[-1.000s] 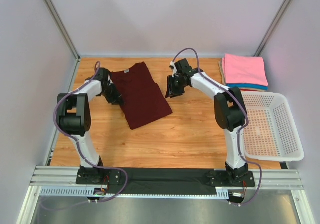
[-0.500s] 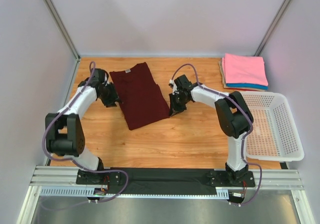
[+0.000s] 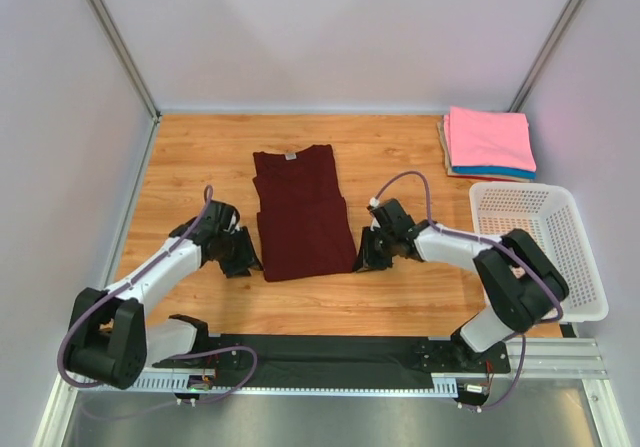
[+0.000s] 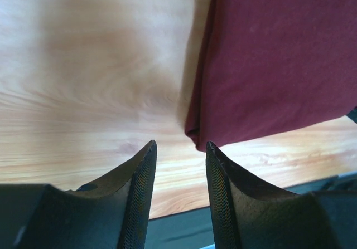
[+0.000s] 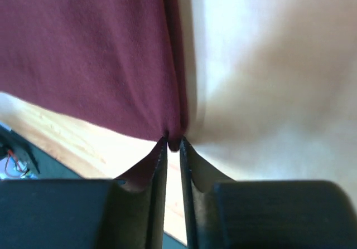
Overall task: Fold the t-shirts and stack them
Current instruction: Fold the tshirt
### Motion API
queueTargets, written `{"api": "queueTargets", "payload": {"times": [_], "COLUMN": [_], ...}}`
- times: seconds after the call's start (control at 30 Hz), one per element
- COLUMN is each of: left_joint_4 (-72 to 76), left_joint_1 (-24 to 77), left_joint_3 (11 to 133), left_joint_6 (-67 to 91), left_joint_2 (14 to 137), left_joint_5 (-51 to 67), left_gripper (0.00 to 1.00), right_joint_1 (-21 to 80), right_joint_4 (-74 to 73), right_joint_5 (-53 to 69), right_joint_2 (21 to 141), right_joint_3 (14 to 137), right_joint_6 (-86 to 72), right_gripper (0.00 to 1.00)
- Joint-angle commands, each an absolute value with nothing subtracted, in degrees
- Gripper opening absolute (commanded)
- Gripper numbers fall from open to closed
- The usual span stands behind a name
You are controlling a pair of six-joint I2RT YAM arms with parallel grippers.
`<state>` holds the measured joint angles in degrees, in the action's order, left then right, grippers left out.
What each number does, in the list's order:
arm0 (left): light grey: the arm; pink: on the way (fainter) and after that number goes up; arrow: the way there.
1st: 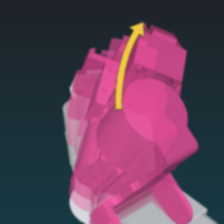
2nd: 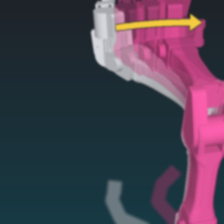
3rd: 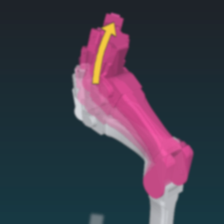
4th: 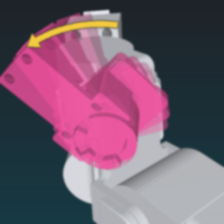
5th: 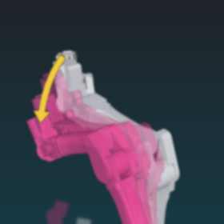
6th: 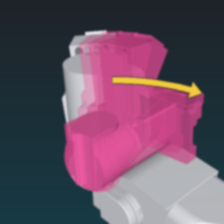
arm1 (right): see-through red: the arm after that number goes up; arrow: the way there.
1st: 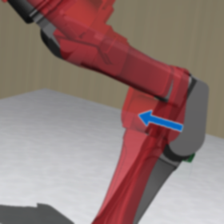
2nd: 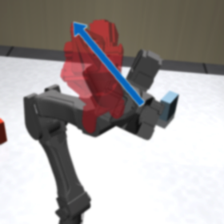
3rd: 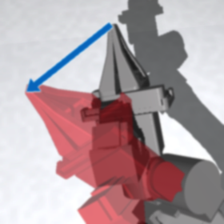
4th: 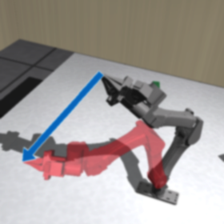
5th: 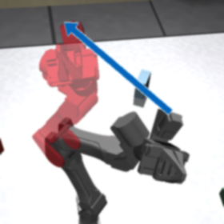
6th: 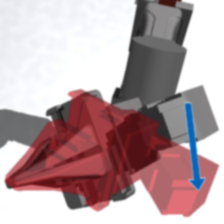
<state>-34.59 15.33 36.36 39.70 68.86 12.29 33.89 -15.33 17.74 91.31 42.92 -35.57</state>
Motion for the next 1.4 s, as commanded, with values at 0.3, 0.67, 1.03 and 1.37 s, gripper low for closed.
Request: {"api": "queueTargets", "payload": {"times": [0.3, 0.67, 1.03, 1.37], "left_joint_4": [-21.91, -25.75, -33.82, -32.63], "left_joint_1": [21.01, 21.01, 21.01, 21.01], "left_joint_3": [29.98, 32.34, 36.46, 34.20], "left_joint_6": [45.35, 46.14, 45.53, 44.73], "left_joint_2": [59.24, 77.59, 71.47, 66.01], "left_joint_5": [17.92, 9.68, 5.20, 8.87], "left_gripper": [0.45, 0.40, 0.43, 0.53], "right_joint_1": [35.25, 29.46, 24.87, 25.66], "right_joint_4": [-26.62, -24.09, -23.72, -28.48], "right_joint_5": [8.97, 12.73, 15.38, 21.35], "right_joint_2": [79.36, 98.95, 109.43, 93.96], "right_joint_3": [44.09, 66.35, 73.65, 60.83], "right_joint_6": [-37.02, -25.66, -24.08, -27.69], "right_gripper": [0.33, 0.30, 0.22, 0.46]}}
